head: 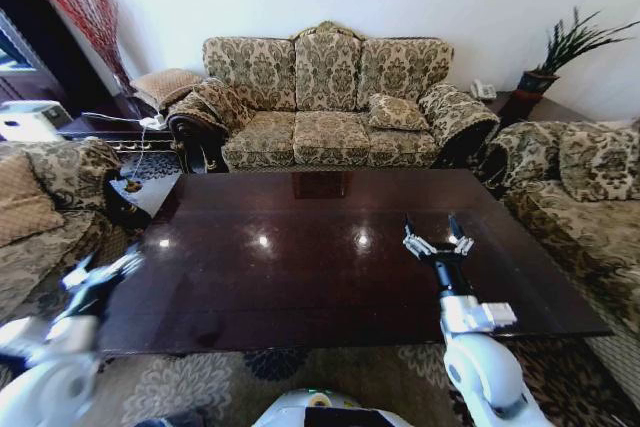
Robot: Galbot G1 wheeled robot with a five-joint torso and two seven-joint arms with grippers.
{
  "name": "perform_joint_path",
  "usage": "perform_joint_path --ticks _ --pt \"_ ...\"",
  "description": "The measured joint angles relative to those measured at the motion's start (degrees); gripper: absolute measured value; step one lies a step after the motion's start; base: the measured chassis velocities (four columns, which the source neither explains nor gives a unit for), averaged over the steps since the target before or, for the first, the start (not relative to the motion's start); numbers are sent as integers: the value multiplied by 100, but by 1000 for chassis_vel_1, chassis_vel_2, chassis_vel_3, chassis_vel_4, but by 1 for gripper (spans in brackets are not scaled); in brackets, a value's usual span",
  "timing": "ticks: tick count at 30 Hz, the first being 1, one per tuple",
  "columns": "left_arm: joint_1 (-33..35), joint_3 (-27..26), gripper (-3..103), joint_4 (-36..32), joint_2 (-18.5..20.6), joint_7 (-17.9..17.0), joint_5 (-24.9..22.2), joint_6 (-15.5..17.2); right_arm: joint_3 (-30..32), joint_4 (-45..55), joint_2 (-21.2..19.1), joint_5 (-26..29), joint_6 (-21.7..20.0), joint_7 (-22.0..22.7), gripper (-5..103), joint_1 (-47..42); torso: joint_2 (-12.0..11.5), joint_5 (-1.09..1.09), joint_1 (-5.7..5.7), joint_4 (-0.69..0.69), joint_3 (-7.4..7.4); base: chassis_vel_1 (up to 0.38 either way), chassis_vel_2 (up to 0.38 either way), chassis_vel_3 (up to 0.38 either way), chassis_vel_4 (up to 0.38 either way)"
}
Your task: Move to the front of the table and place the trash on the table into the trash bin.
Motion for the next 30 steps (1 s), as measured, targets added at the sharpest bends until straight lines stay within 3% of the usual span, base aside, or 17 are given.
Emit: perform_joint_path --ticks 5,7,9,30 --pt "72 80 100 -411 -294 54 268 -82 -394 -43 -8 -175 94 46 100 -50 0 1 0 11 0 0 0 0 0" --pt "66 97 100 -482 -336 54 288 -71 -448 -33 0 -239 129 45 100 -109 0 1 0 10 0 0 0 0 0" --pt "48 144 100 -648 -391 51 335 -5 -490 15 64 -409 220 23 100 -246 0 2 0 2 0 0 0 0 0" --pt "40 139 100 -625 -422 26 357 29 -473 37 86 -448 249 -7 100 -269 0 2 -1 4 -1 0 0 0 0"
